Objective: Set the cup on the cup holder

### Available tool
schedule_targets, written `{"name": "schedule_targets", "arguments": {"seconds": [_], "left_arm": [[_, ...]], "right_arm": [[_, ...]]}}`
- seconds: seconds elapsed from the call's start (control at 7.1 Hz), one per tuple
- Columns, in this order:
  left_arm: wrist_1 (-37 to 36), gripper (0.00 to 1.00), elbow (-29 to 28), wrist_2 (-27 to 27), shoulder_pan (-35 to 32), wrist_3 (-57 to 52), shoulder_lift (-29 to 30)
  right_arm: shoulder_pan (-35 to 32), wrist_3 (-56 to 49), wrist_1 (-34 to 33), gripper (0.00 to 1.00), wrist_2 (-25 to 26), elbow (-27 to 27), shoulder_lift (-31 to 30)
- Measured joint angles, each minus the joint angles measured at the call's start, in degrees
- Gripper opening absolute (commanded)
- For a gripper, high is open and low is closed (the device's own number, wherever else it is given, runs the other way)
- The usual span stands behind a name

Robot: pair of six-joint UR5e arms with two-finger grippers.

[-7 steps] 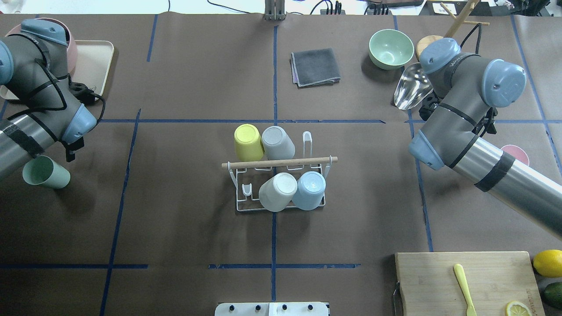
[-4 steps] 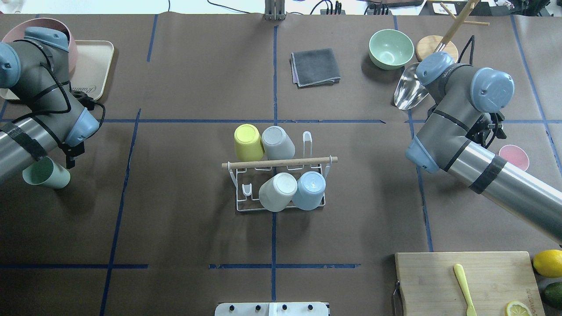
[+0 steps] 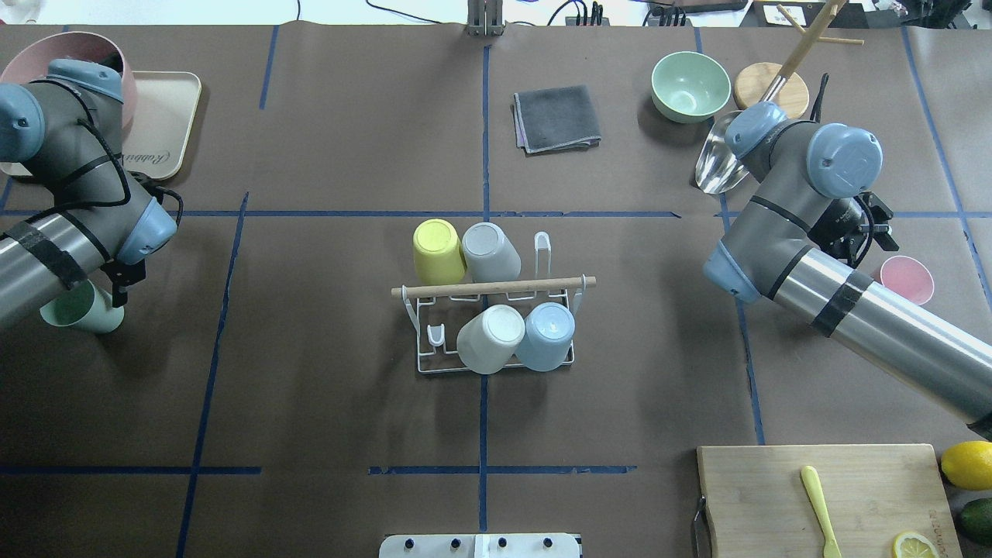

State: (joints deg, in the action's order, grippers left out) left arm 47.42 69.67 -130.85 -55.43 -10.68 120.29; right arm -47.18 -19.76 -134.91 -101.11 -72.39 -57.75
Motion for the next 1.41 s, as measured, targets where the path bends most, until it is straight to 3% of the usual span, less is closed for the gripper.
{"name": "schedule_targets", "arguments": {"seconds": [0.7, 0.85, 0.99, 1.13, 1.27, 1.41], "left_arm": [[-1.61, 1.00, -0.70, -0.06, 2.18, -0.03, -1.05], [-1.63, 0.59, -1.04, -0.13, 2.28, -0.06, -1.31], [-1.63, 0.13, -1.20, -0.24, 2.31, -0.10, -1.41], [-1.91, 0.01, -1.23, -0.40, 2.33, -0.12, -1.42], [-2.56, 0.00, -1.14, -0.88, 2.33, -0.12, -1.46], [-3.21, 0.00, -0.89, -1.50, 2.23, -0.13, -1.47]], "right_arm": [[0.71, 0.59, -0.35, 1.00, 1.48, 2.40, -0.81], [0.74, 0.55, -0.35, 1.00, 1.68, 2.70, -1.01], [0.75, 0.50, -0.37, 0.96, 1.75, 2.86, -1.15], [0.77, 0.46, -0.41, 0.74, 1.78, 2.91, -1.19], [0.77, 0.30, -0.47, 0.44, 1.77, 2.91, -1.21], [0.75, 0.00, -0.56, 0.19, 1.74, 2.79, -1.21]]}}
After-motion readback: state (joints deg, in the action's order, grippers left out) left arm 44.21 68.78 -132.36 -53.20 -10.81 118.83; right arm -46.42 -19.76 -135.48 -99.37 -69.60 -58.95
